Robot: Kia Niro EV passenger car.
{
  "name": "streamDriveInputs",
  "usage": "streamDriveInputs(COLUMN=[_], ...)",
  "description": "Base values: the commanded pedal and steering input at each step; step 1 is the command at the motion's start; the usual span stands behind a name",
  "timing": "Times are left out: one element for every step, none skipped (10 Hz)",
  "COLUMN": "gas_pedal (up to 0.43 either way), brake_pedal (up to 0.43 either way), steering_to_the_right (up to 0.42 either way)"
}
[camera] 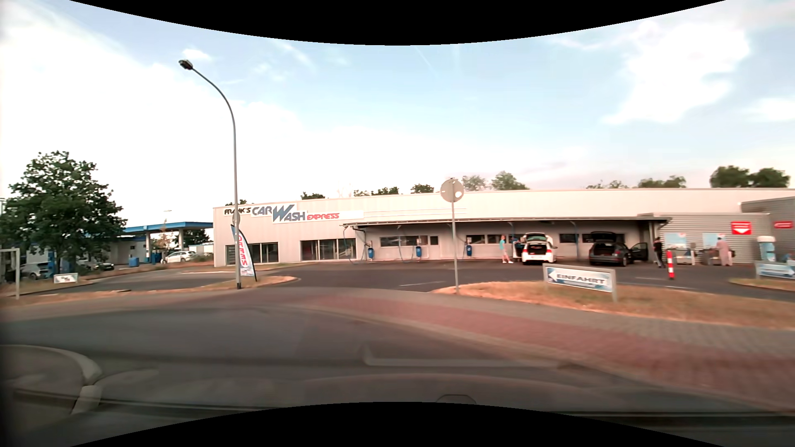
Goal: Follow the waypoints while adhering to traffic rules and regulations
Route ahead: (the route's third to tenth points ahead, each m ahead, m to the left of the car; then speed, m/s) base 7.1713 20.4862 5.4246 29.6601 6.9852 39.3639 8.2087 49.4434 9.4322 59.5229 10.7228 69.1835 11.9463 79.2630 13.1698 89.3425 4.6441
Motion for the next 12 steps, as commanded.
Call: streamDriveInputs(gas_pedal=[0.000, 0.000, 0.000, 0.000, 0.000, 0.000, 0.000, 0.000, 0.000, 0.000, 0.000, 0.000], brake_pedal=[0.000, 0.000, 0.000, 0.000, 0.000, 0.000, 0.000, 0.000, 0.000, 0.000, 0.000, 0.000], steering_to_the_right=[-0.437, -0.443, -0.439, -0.431, -0.416, -0.401, -0.393, -0.391, -0.392, -0.396, -0.400, -0.403])
